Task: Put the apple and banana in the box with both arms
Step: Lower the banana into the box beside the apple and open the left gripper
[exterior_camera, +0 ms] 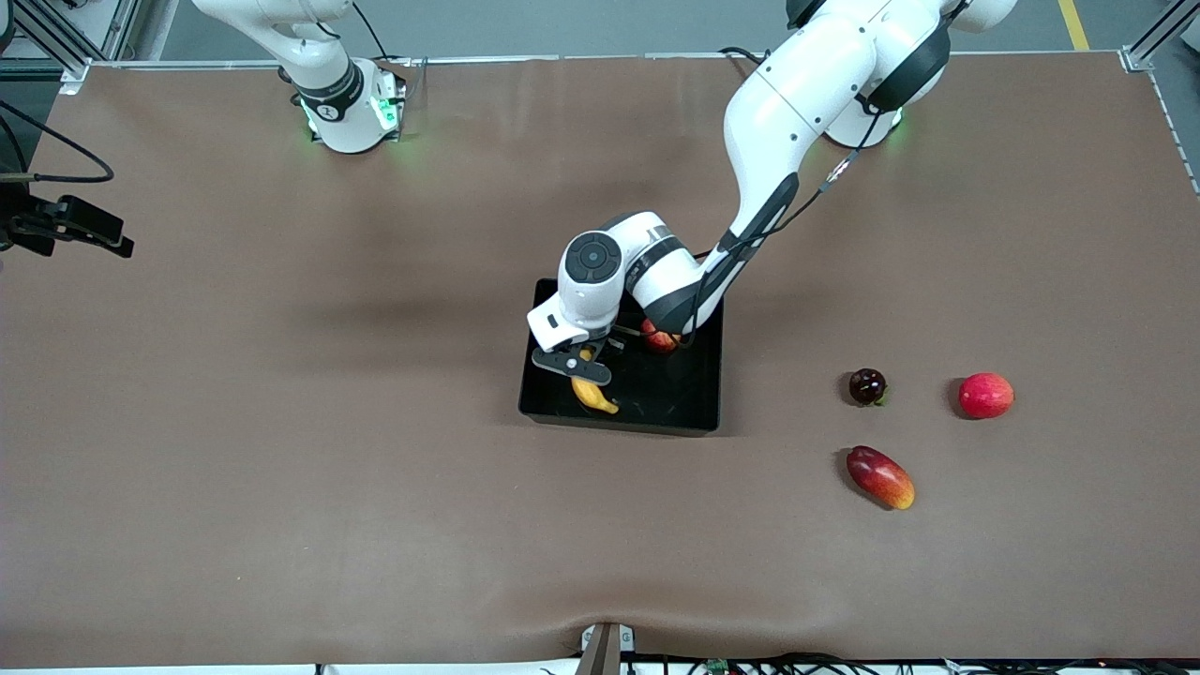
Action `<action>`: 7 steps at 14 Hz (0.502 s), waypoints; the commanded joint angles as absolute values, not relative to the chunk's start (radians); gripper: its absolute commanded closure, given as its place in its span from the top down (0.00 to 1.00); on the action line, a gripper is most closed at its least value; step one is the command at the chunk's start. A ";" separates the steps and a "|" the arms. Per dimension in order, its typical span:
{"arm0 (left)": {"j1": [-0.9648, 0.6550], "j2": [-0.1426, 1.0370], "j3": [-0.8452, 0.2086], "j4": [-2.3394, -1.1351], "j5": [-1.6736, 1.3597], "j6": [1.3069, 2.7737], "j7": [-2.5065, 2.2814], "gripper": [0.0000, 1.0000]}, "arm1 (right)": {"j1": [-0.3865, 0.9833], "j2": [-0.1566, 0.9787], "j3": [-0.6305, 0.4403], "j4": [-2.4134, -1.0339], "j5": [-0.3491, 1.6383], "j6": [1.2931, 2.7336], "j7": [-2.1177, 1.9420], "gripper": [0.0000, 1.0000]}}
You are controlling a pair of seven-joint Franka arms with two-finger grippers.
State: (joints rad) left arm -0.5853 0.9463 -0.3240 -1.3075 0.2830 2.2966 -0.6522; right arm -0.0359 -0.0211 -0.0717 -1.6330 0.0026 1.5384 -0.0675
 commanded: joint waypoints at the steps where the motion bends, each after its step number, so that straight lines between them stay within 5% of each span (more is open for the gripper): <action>1: -0.595 0.950 -0.310 -1.285 0.275 2.301 -0.684 1.00 | -0.057 -0.015 -0.057 -1.617 -0.006 1.523 -0.078 1.00; 7: -0.552 0.818 -0.308 -1.287 0.290 2.173 -0.690 1.00 | -0.057 -0.015 -0.057 -1.617 -0.006 1.523 -0.078 1.00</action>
State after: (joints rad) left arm -0.5709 0.8988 -0.3184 -1.2690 0.2830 2.2529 -0.6761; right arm -0.0360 -0.0211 -0.0717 -1.6330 0.0026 1.5379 -0.0675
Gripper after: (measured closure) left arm 0.000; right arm 0.000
